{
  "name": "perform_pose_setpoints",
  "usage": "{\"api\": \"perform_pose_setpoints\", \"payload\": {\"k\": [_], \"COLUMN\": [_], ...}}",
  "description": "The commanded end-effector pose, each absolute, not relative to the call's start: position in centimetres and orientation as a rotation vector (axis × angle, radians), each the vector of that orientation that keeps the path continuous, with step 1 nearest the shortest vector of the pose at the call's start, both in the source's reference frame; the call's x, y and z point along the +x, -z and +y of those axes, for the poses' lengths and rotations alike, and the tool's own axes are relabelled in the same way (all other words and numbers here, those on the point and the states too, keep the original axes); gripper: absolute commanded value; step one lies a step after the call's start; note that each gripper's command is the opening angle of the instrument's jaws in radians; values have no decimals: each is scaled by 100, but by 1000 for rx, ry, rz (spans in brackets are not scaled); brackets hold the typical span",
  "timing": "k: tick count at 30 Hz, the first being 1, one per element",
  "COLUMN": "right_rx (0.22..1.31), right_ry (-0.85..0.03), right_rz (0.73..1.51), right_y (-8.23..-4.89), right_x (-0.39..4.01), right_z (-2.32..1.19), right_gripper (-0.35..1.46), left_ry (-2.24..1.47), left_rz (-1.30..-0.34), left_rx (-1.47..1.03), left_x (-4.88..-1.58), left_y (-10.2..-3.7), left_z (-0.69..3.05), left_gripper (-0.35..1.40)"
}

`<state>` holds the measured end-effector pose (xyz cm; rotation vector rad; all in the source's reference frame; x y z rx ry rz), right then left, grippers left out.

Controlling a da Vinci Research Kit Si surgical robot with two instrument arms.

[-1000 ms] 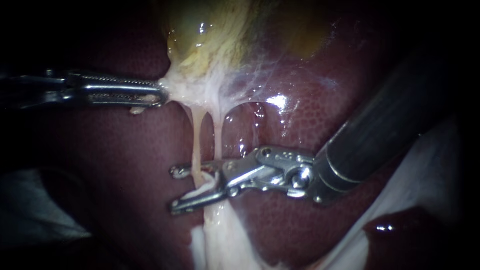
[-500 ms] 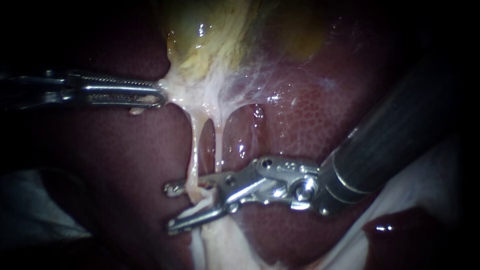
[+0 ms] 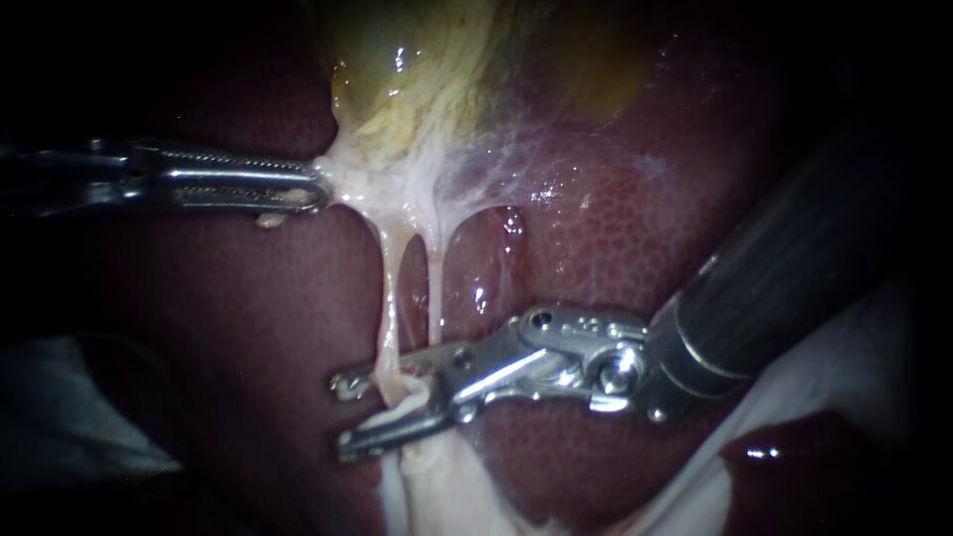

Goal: Clipping first clip left tube

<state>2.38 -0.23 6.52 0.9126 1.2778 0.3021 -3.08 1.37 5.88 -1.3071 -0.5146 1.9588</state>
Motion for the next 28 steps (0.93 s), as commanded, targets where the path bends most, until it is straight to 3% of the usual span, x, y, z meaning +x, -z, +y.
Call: {"api": "perform_pose_setpoints", "payload": {"k": [1, 11, 28], "right_rx": [907, 917, 922], "right_ry": [-307, -317, -335], "right_rz": [1278, 1274, 1266], "right_y": [-652, -653, -658], "right_x": [238, 233, 228], "right_z": [-21, -17, -16], "right_gripper": [6, -35, -35], "left_ry": [-1959, -1959, -1958], "left_rz": [-515, -515, -515], "left_rx": [-1307, -1307, -1307], "left_x": [-308, -308, -308], "left_y": [-588, -588, -588], "left_z": [137, 137, 138], "left_gripper": [-35, -35, -35]}}
